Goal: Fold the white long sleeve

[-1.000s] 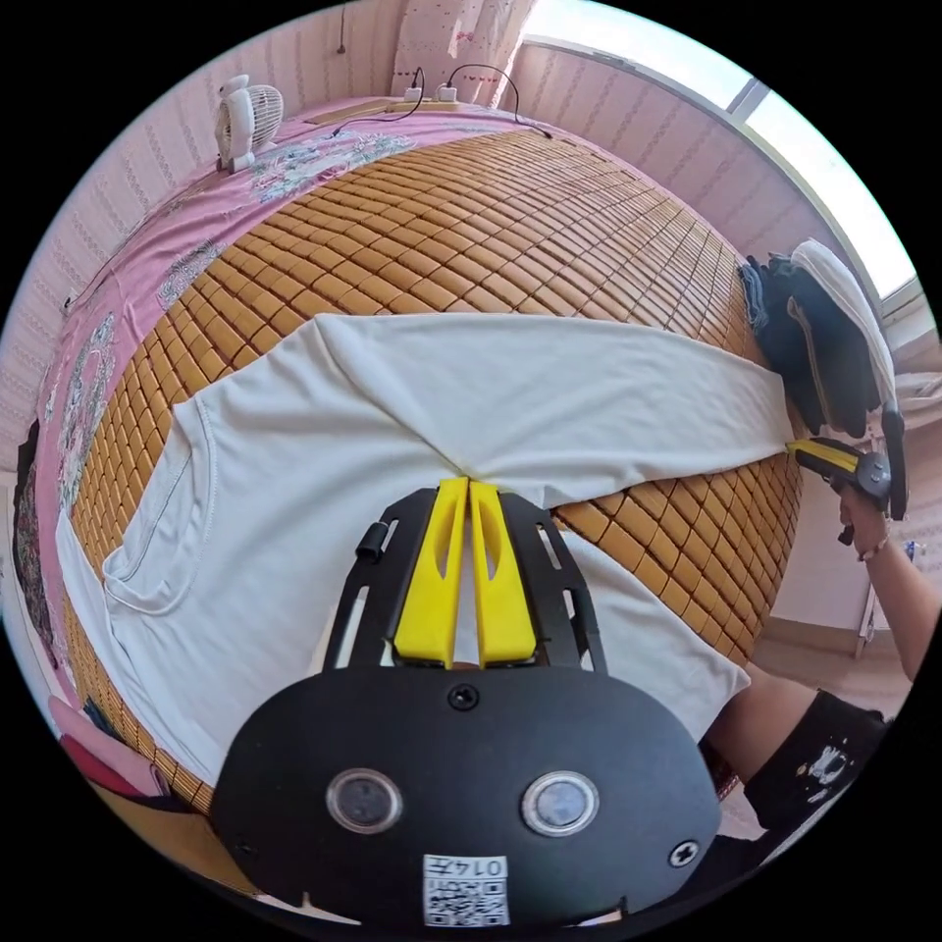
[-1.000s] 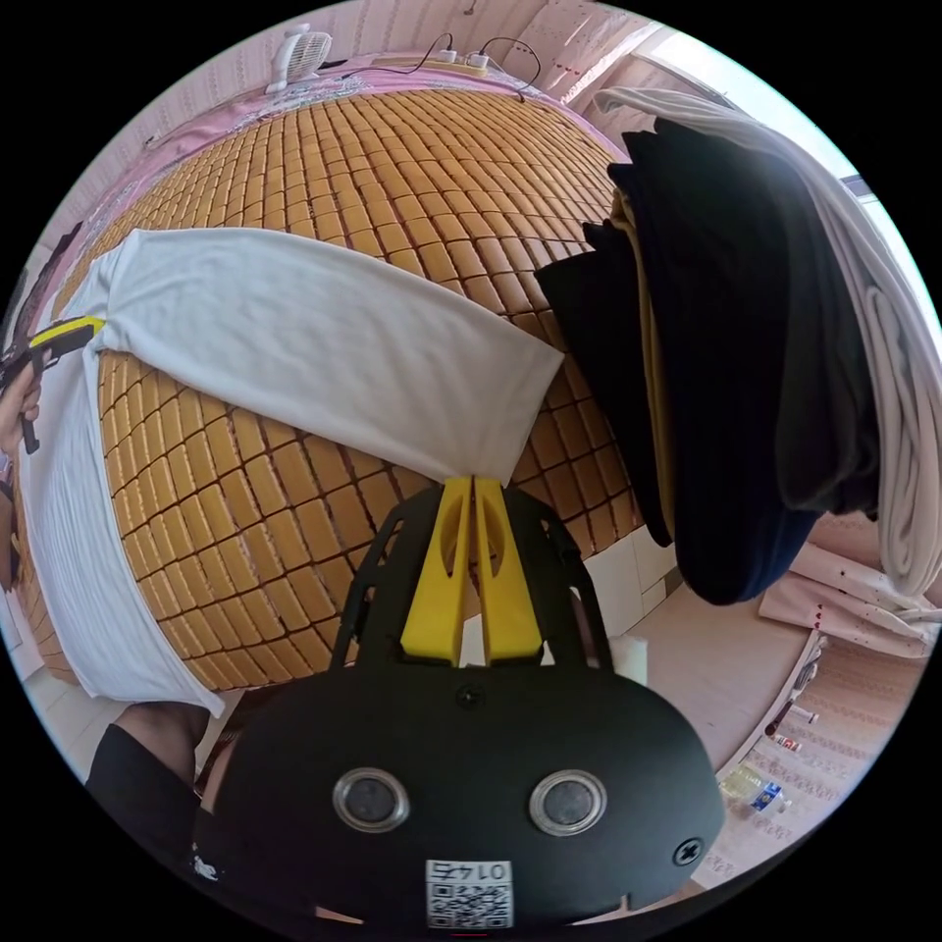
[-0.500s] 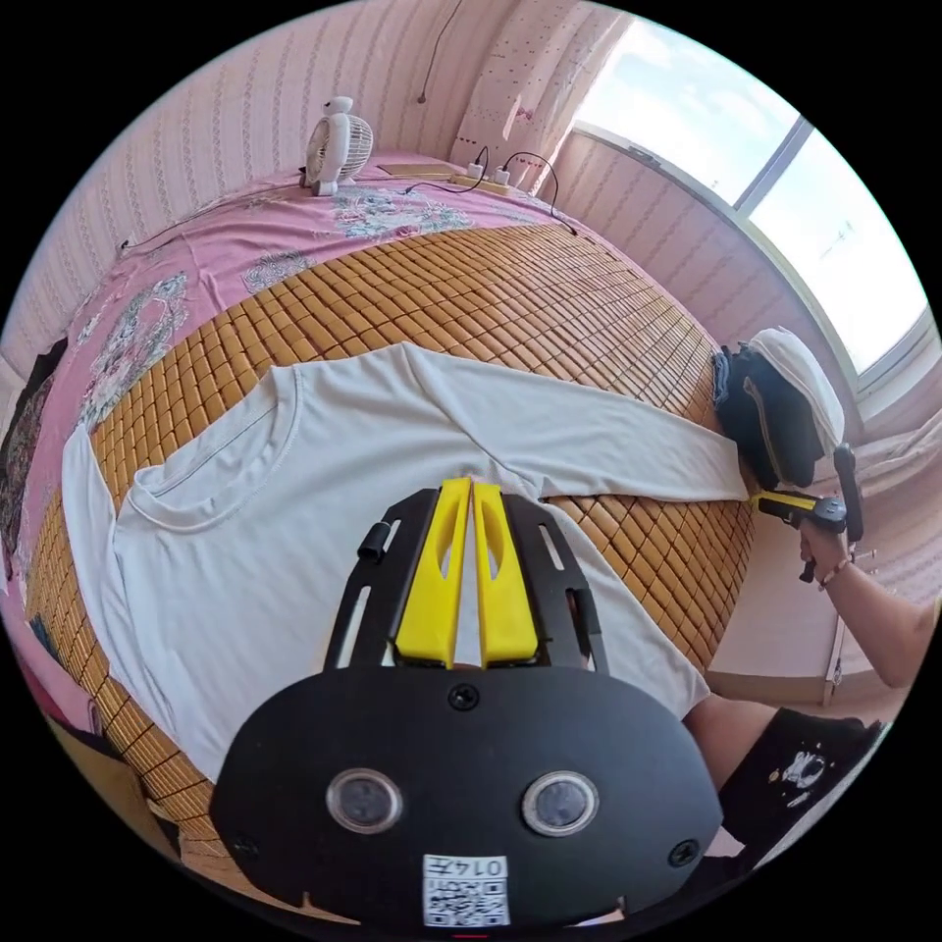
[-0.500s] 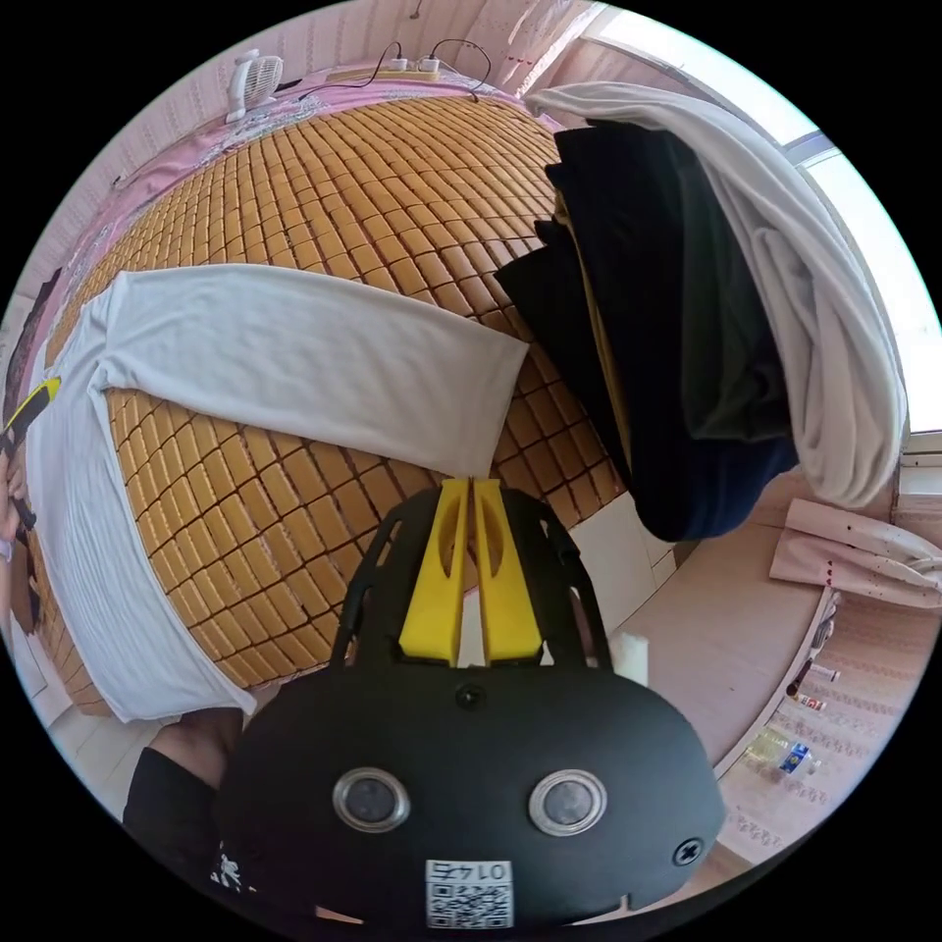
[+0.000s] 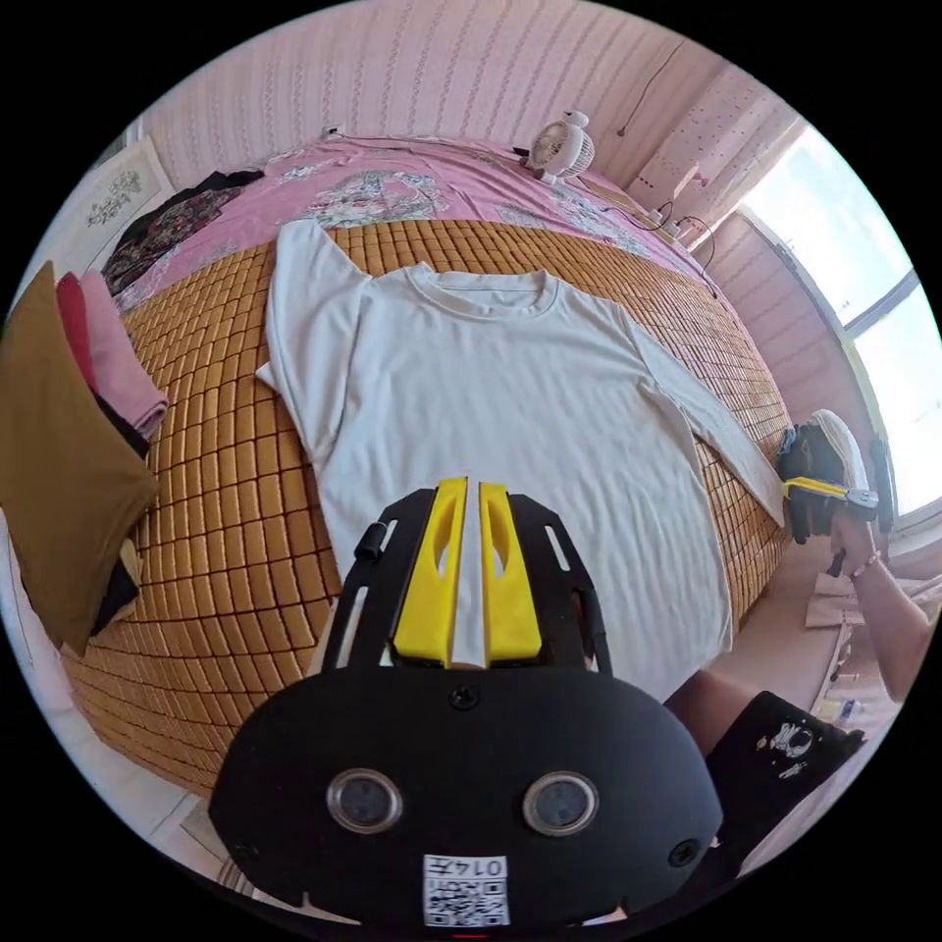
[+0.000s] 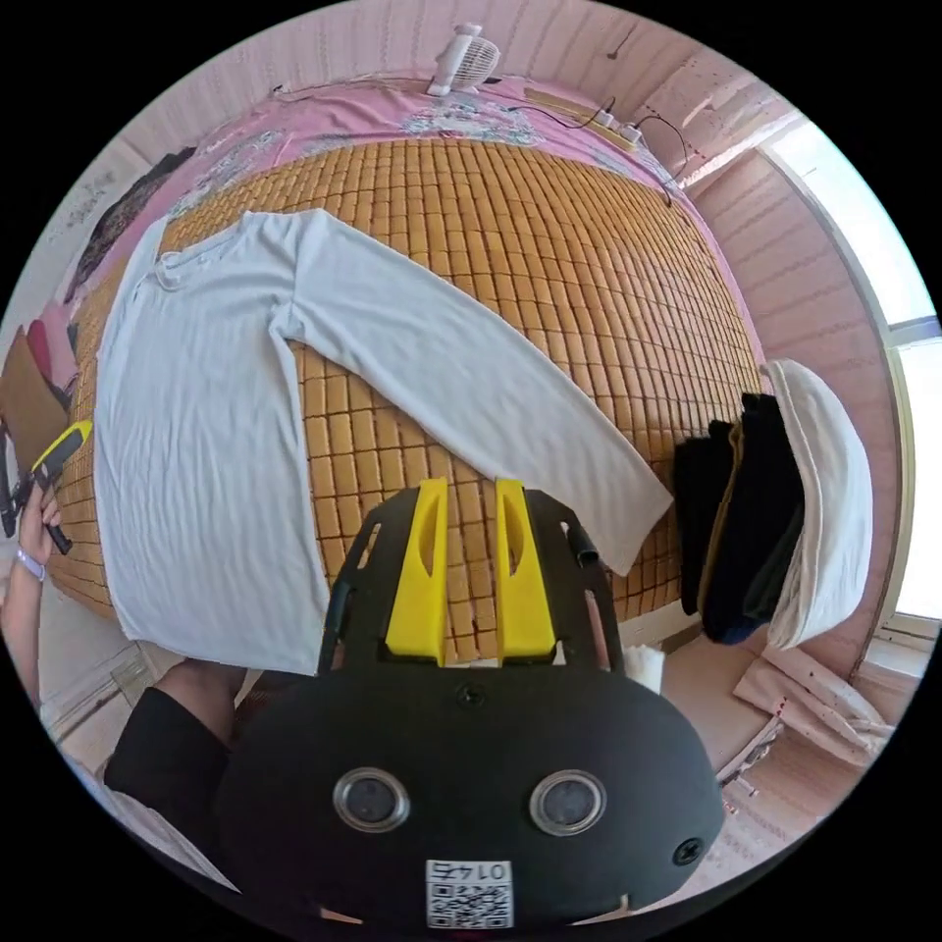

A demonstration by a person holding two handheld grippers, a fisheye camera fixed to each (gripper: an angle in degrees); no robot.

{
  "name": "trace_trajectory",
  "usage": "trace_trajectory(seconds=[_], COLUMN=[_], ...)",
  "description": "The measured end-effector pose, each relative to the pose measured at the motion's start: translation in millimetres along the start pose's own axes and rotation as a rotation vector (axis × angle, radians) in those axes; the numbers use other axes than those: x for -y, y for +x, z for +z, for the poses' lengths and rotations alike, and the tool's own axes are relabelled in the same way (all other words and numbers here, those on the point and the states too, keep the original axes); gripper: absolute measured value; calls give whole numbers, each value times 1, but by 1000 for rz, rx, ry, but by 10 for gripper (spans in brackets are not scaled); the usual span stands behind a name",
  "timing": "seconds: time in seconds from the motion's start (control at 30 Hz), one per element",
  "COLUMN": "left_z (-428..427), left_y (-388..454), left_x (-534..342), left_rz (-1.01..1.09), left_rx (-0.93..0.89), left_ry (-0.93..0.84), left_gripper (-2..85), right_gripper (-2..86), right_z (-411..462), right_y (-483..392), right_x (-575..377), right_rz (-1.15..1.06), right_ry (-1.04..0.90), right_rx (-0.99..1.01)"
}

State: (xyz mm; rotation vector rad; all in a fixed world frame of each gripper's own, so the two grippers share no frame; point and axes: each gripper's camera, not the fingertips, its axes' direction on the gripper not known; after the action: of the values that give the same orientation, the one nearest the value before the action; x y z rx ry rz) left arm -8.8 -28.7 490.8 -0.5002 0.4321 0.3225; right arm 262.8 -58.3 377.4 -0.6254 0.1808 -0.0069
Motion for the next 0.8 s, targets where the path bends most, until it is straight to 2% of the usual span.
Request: trace_trajectory(seconds=[0.2,0.27,0.37,0.47,0.6,0.7,0.77,0.8], left_z=[-11,-12,-6,0,-4,-7,-10,-11], left_y=[-47,-56,-68,-73,-82,-93,-102,-107], left_x=[-66,-83,-104,-121,-139,-150,-157,-162], left_rz=[-142,-164,-182,-160,-140,-144,-163,-175], left_rx=[55,64,77,85,70,22,-5,-22], left_ry=[6,15,-19,-60,-29,-15,-5,2], left_gripper=[31,37,41,33,13,3,1,0], right_gripper=[77,74,72,70,72,78,65,53], right_z=[-19,-28,-28,-17,11,38,68,68], right_y=[-142,-206,-289,-372,-453,-487,-500,-500], right_x=[119,167,221,262,303,333,353,355], right_rz=[-371,-479,-589,-666,-648,-495,-373,-363], right_ry=[182,243,242,234,192,190,76,98], right_rx=[166,290,412,422,409,375,324,339])
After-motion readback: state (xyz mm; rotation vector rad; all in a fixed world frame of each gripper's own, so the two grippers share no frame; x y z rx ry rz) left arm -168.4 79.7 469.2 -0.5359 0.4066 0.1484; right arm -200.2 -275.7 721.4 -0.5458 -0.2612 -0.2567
